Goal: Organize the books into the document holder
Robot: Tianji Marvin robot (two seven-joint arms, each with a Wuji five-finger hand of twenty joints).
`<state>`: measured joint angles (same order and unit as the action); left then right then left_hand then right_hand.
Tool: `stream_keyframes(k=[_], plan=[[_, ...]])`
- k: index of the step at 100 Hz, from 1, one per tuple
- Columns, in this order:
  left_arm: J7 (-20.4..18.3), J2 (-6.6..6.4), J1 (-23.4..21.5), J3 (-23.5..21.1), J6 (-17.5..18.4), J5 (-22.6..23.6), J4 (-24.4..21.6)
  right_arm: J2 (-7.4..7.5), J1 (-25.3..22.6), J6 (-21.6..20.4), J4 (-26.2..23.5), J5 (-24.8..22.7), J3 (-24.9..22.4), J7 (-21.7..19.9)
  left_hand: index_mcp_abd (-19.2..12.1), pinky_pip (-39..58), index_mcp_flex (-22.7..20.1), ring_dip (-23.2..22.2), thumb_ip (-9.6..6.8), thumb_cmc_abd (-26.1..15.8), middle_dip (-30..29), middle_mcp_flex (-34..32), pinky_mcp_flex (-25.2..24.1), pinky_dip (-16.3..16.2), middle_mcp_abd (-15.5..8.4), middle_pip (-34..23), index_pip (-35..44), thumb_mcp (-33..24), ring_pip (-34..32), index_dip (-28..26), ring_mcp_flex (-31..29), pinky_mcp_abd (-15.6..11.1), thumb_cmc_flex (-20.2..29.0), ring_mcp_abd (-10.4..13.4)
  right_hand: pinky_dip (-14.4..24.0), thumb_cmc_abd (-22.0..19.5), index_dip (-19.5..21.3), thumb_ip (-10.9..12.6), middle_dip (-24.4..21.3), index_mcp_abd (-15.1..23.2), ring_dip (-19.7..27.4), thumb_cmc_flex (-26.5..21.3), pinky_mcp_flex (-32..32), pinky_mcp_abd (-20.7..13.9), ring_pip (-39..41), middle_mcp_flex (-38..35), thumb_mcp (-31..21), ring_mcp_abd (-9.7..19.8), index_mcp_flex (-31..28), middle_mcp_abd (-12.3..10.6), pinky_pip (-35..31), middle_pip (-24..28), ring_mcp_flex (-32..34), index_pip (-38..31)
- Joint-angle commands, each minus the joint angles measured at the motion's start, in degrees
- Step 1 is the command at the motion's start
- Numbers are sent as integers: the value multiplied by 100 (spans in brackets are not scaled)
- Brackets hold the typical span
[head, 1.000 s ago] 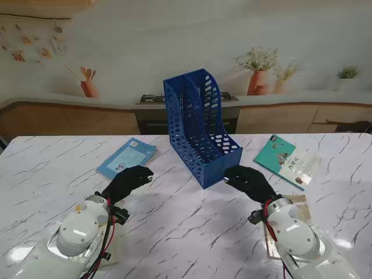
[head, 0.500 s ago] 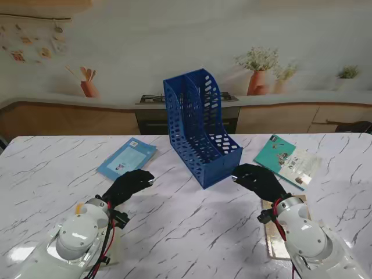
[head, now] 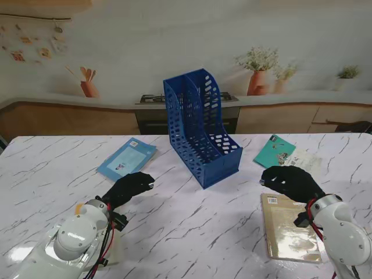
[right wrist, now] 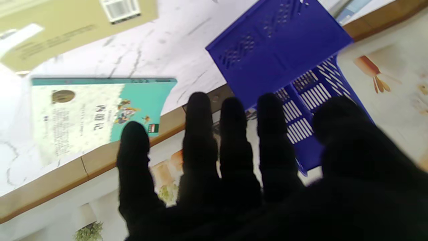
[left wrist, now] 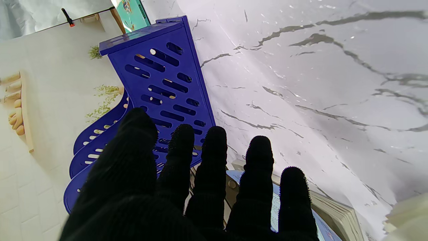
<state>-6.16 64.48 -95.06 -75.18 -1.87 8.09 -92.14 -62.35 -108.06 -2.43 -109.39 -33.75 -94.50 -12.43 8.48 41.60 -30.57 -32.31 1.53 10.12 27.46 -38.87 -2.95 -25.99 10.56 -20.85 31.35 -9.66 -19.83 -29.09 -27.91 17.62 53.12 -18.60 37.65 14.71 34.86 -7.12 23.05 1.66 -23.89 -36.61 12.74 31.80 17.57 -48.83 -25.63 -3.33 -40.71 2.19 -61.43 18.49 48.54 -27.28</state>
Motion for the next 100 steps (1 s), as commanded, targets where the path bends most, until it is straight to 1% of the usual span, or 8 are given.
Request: stream_keyframes(k=[1, 17, 27, 47, 57, 74, 92, 100], plan=[[-76, 4, 4, -4, 63, 16, -22, 91, -146, -18, -62, -6, -88, -69, -125, -170, 180, 45, -128, -247, -36, 125, -81, 33, -90, 84, -64, 193, 140, 80, 23, -231, -103, 217, -97, -162, 61, 227, -68, -88, 119, 144, -24, -649, -122, -110, 154, 129, -207, -16, 42, -103, 141, 145], [-130, -4, 68, 6, 26, 1, -19, 172, -356, -121, -151, -134, -367, -522, -119, -178, 168, 45, -133, -271, -37, 138, -80, 20, -85, 92, -93, 231, 148, 94, 32, -231, -96, 217, -141, -255, 70, 268, -113, -132, 161, 120, -32, -682, -181, -80, 245, 147, -200, 0, 73, -155, 108, 200], [-161, -10, 109, 28, 15, 6, -2, 208, -465, -111, -158, -159, -409, -727, -122, -181, 170, 44, -135, -285, -36, 134, -79, 14, -93, 91, -103, 251, 147, 97, 24, -231, -95, 227, -220, -326, 104, 316, -174, -211, 225, 32, -72, -718, -254, -13, 413, 144, -188, 43, 143, -195, 25, 275], [-249, -31, 130, 47, -10, 22, -6, 300, -484, 95, -83, -424, -266, -1193, -118, -187, 160, 45, -141, -288, -35, 137, -78, 5, -96, 91, -99, 279, 153, 92, 33, -231, -75, 227, -341, -467, 72, 330, -353, -414, 385, -32, -146, -817, -434, 235, 602, 124, -53, 178, 271, -341, -221, 462], [-301, -43, 135, 38, -30, 33, -14, 336, -475, 203, -18, -496, -171, -1373, -112, -199, 162, 47, -142, -298, -36, 138, -88, 5, -84, 93, -105, 295, 158, 93, 36, -224, -73, 224, -435, -570, 33, 348, -583, -544, 553, -97, -121, -876, -522, 276, 801, 56, -100, 318, 274, -413, -259, 545], [-336, -52, 180, 37, -20, 56, -11, 386, -433, 370, 160, -507, 47, -1607, -122, -217, 169, 47, -145, -301, -35, 143, -82, 5, -88, 90, -105, 316, 159, 91, 37, -222, -63, 227, -657, -662, -49, 353, -902, -678, 825, -115, -192, -988, -675, 410, 968, 22, -108, 455, 300, -480, -374, 651], [-318, -46, 231, 56, 46, 42, 23, 434, -332, 532, 370, -846, 349, -1792, -110, -222, 164, 44, -148, -314, -32, 124, -81, 1, -98, 80, -101, 333, 153, 91, 21, -222, -65, 230, -824, -773, -93, 347, -1045, -789, 957, -103, -390, -1093, -724, 509, 1043, -18, -85, 525, 372, -447, -468, 701], [-327, -47, 246, 71, 73, 23, 48, 468, -281, 549, 471, -855, 458, -1944, -102, -223, 158, 43, -149, -320, -33, 123, -81, -1, -86, 82, -100, 339, 152, 91, 22, -222, -64, 228, -874, -920, -117, 349, -1095, -800, 1014, -124, -398, -1114, -737, 543, 1060, -36, -81, 527, 340, -427, -491, 726]])
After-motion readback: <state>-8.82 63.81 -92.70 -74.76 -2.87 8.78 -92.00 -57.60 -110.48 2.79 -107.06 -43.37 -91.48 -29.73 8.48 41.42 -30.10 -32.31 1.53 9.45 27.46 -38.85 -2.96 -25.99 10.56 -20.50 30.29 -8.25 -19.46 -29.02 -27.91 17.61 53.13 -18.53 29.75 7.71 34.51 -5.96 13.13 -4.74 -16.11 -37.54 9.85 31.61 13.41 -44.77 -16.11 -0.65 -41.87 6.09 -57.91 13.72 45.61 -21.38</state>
